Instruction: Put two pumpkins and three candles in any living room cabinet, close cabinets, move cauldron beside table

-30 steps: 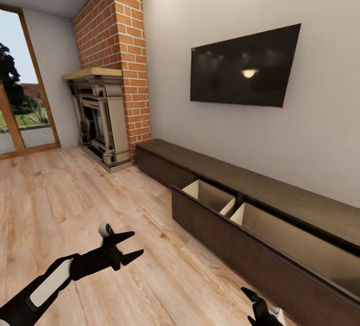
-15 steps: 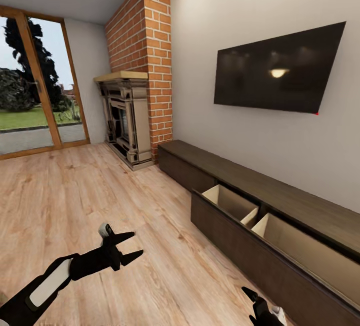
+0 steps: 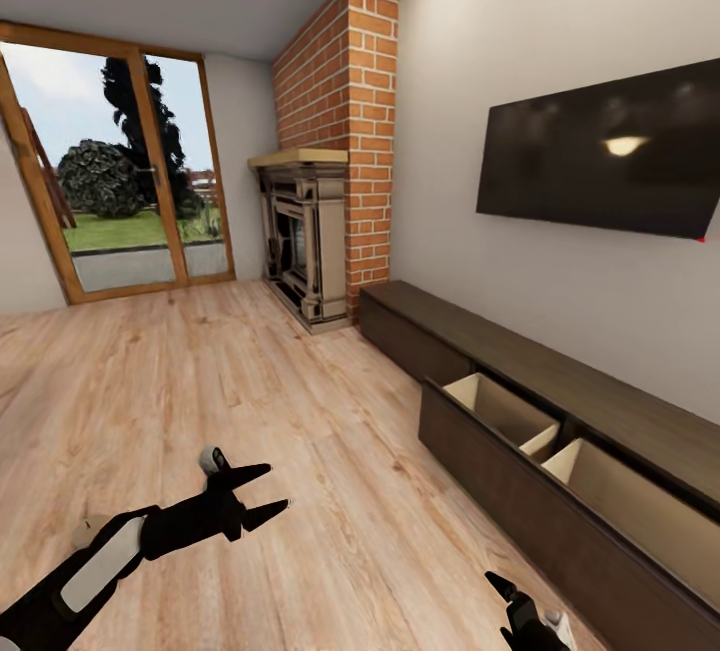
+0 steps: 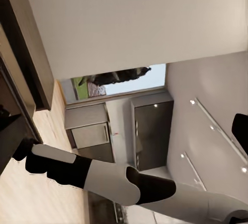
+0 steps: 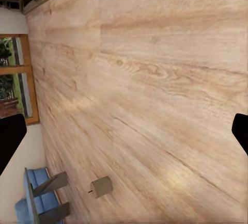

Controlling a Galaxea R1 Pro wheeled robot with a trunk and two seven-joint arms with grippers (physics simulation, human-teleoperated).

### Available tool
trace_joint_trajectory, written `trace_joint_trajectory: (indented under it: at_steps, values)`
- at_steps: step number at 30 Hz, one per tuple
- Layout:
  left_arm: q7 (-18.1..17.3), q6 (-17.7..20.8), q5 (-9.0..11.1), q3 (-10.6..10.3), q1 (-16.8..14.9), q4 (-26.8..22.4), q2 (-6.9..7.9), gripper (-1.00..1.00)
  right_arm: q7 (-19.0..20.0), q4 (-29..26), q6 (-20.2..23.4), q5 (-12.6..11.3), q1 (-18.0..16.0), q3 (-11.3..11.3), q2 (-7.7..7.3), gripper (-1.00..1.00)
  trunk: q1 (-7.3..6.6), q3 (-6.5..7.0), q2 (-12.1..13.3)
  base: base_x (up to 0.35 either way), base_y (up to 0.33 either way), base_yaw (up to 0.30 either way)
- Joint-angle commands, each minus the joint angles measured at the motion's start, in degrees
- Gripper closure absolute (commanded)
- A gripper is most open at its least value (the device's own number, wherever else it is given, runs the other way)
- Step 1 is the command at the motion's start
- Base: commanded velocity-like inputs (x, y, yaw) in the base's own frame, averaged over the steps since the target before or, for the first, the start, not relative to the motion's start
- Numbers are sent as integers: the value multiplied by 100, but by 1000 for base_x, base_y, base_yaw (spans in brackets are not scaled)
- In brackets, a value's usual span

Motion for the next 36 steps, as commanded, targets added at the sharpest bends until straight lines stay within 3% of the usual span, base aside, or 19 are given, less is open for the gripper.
trace_joint_trajectory:
  at_steps: [1, 21, 36]
  values:
    - [-17, 23, 22, -24, -9, 5, 4, -100, 27, 10, 36, -60, -5, 42, -2, -100, -24, 11, 39, -31, 0, 288]
    - [-16, 15, 5, -41, -8, -26, -7, -100, 28, 7, 30, -59, -5, 42, -11, -100, -463, 361, 841, -31, 0, 288]
    - [-17, 15, 3, -70, -5, -4, -30, -100, 32, 14, -87, -65, -5, 42, -12, -100, -463, 361, 841, -143, 0, 288]
